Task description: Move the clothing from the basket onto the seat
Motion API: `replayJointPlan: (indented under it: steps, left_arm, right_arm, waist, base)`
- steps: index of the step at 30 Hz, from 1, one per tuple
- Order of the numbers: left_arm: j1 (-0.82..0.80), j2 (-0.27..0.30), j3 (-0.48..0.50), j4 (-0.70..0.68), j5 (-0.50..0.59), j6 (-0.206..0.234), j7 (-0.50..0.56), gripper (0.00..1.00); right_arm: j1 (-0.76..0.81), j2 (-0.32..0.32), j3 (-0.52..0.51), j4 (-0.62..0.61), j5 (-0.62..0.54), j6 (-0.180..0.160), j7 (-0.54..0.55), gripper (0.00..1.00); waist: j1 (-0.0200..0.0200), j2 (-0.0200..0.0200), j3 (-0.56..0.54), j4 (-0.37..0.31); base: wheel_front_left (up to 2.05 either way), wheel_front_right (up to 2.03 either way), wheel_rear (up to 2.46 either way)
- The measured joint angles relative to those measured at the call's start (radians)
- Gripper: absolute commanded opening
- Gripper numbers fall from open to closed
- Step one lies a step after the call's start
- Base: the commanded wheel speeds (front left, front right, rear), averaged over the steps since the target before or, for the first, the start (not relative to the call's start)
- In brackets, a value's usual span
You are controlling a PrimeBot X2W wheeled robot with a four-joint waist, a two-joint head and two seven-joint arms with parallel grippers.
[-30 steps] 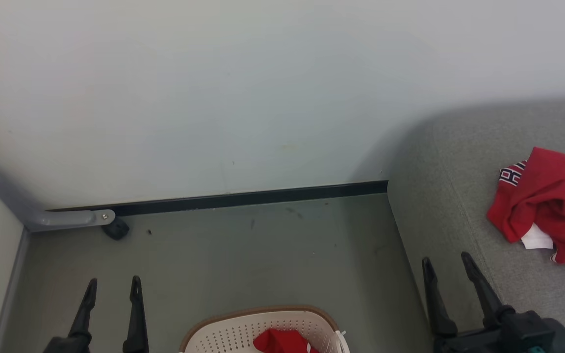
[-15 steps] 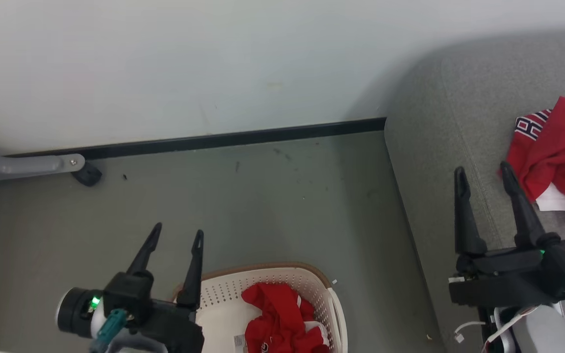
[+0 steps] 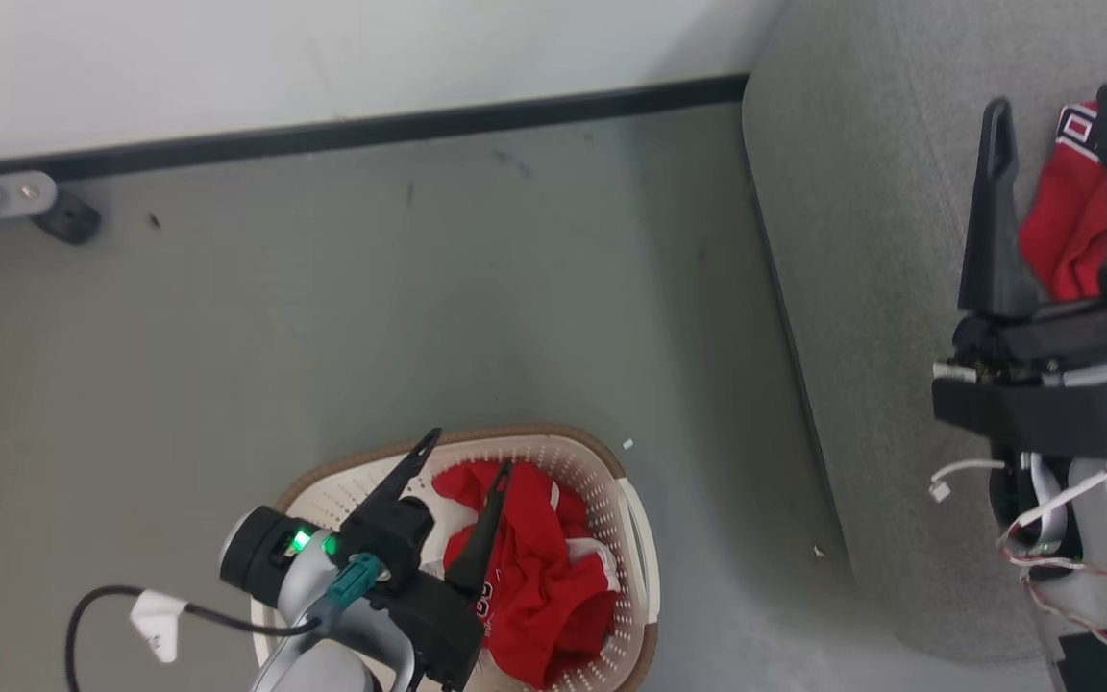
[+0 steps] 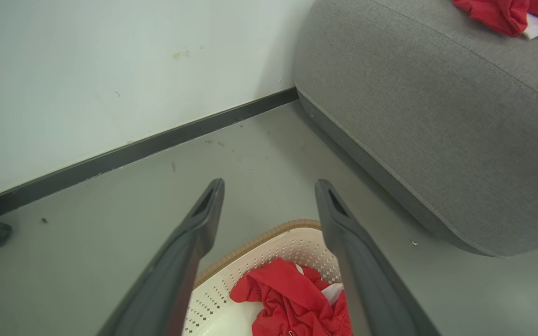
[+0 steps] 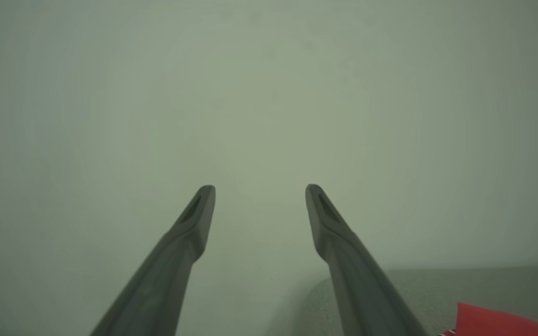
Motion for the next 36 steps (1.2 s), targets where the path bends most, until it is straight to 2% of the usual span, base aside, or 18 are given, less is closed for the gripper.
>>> replayJointPlan:
  steps: [7, 20, 36]
  left_arm:
    - [-0.066, -0.022, -0.048, 0.085, 0.016, -0.018, 0.028, 1.0]
    - [-0.138, -0.035, -0.116, 0.251, 0.034, -0.052, 0.042, 1.0]
    - [-0.2, -0.054, -0.152, 0.433, 0.025, -0.069, 0.035, 1.0]
  right_arm:
    - [-0.128, -0.001, -0.001, 0.0, -0.001, 0.017, 0.0, 1.0]
    - [-0.33, 0.008, -0.006, 0.034, -0.011, 0.025, 0.0, 1.0]
    - [-0.404, 0.025, 0.021, 0.033, -0.028, 0.042, 0.0, 1.0]
  waist:
    - [-0.0001, 0.0, 0.104, -0.022]
    - [-0.0001, 0.0, 0.272, -0.047]
    - [-0.0003, -0.0001, 0.382, -0.07]
  base:
    - [0.0, 0.0, 0.0]
    - [0.0, 0.0, 0.0]
    - [0.0, 0.0, 0.0]
